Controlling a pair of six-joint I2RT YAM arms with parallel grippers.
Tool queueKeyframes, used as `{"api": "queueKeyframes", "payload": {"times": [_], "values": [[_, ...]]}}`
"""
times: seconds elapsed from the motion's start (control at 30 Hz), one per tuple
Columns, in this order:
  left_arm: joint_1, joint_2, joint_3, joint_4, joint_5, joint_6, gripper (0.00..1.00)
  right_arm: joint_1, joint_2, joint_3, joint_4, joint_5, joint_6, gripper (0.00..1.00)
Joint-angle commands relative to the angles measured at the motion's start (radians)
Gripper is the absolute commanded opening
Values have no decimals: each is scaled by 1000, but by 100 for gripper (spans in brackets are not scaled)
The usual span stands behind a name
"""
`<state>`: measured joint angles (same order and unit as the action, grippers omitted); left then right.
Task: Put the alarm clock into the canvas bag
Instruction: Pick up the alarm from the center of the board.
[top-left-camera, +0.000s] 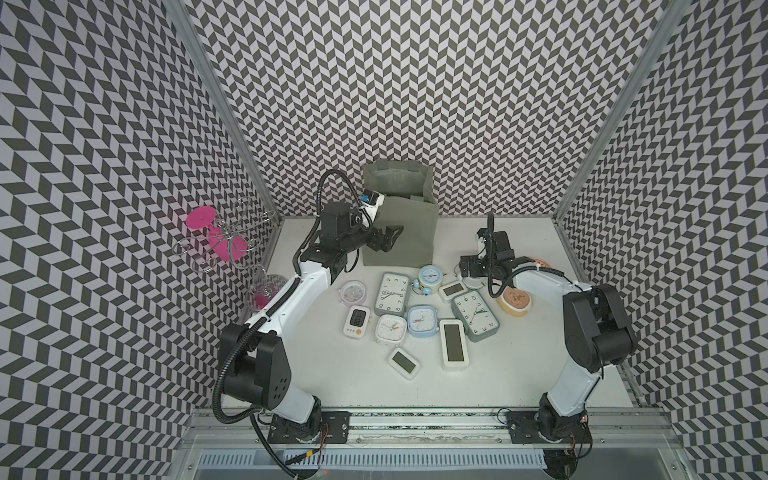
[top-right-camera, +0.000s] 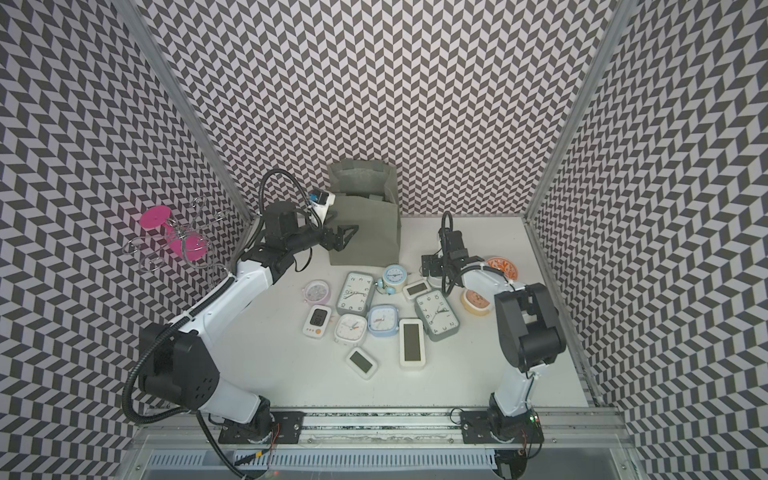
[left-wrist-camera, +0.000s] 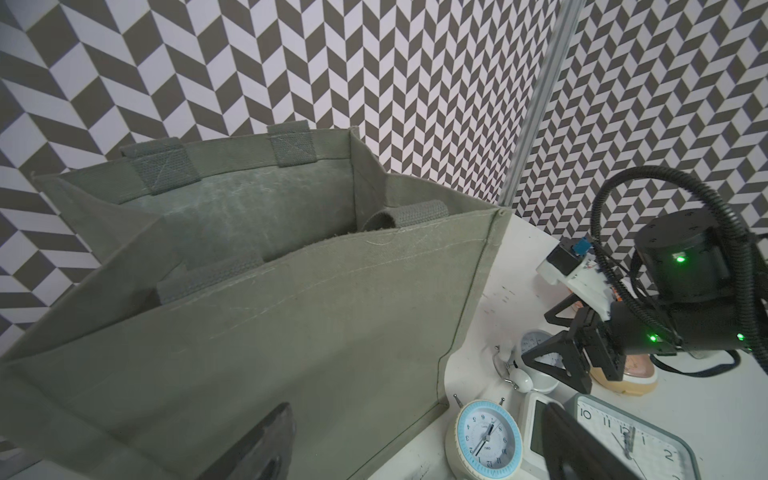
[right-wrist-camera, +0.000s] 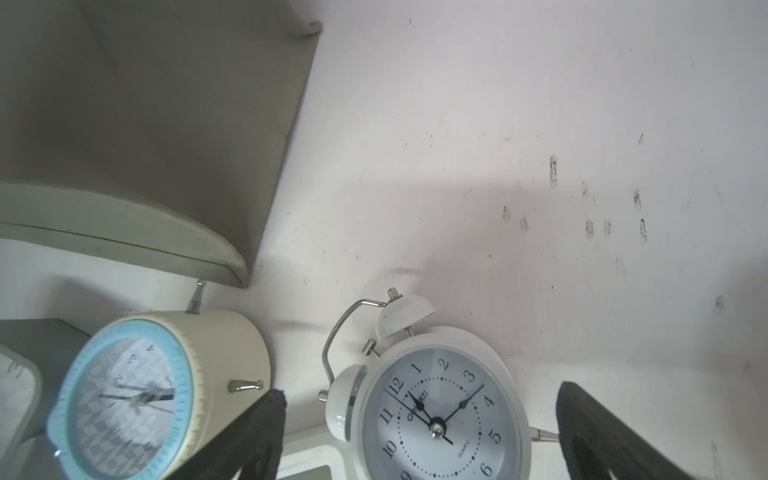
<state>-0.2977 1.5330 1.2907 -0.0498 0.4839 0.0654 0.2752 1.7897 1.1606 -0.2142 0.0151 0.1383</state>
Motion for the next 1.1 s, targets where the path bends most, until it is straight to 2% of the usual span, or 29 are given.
{"api": "queueKeyframes", "payload": {"times": [0.0, 0.37, 0.67, 0.87, 1.07], "values": [[-26, -12, 45, -95, 85, 80, 92, 1, 18, 15, 0, 28, -17, 99], [-73, 7, 76, -165, 87, 132, 90, 1, 63, 19, -17, 55, -53, 99], [-87, 16, 76, -168, 73, 139, 90, 1, 104, 31, -14, 51, -64, 91], [-87, 24, 79, -163, 71, 134, 91, 0, 109, 25, -15, 87, -51, 93], [-87, 32, 81, -159, 79, 127, 91, -16, 107, 14, -4, 94, -38, 87]]}}
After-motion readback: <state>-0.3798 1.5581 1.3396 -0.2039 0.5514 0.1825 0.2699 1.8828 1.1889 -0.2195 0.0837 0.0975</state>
